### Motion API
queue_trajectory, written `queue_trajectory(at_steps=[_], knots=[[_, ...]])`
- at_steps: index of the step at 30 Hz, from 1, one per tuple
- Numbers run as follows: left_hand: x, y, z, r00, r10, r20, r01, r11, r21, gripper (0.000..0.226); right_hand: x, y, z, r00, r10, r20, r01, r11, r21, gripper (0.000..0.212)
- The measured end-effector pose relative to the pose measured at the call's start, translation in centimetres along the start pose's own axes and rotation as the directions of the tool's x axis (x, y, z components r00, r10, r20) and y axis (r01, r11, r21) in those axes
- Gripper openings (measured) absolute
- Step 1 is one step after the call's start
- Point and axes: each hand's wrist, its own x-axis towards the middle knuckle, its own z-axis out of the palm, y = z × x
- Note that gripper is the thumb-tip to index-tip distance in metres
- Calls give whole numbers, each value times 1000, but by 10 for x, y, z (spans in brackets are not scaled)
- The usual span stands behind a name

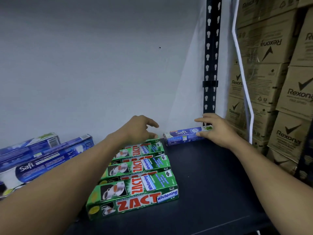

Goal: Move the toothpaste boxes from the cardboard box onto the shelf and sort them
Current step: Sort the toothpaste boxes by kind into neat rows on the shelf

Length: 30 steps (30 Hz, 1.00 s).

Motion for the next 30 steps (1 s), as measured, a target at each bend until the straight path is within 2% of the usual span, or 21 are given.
queue_trajectory(at_steps=[5, 8, 12, 17, 20, 23, 27, 30], knots=[[-79, -24, -40, 994, -15, -105, 24, 996, 83, 38, -24, -42, 5, 986, -152, -66, 154, 988, 14, 42], [-131, -47, -60, 971, -77, -225, 109, 985, 135, 34, -33, -79, 21, 965, -261, 5, 260, 965, 23, 40], [-195, -84, -76, 895, -146, -421, 240, 954, 178, 27, -36, -146, 43, 918, -373, 139, 364, 928, 86, 48], [-245, -123, -75, 779, -223, -586, 426, 874, 234, 30, -35, -233, 80, 831, -492, 259, 488, 869, 84, 52], [-260, -142, -67, 743, -263, -616, 474, 857, 205, 32, -31, -272, 106, 802, -510, 312, 510, 856, 86, 54], [-267, -152, -61, 740, -297, -603, 474, 867, 155, 35, -26, -297, 130, 798, -479, 364, 483, 871, 87, 54], [-269, -160, -60, 717, -310, -624, 430, 901, 46, 35, -14, -315, 152, 786, -447, 427, 476, 878, 43, 51], [-271, -163, -59, 706, -308, -637, 399, 917, -2, 35, -2, -318, 165, 807, -398, 437, 442, 897, 0, 59]])
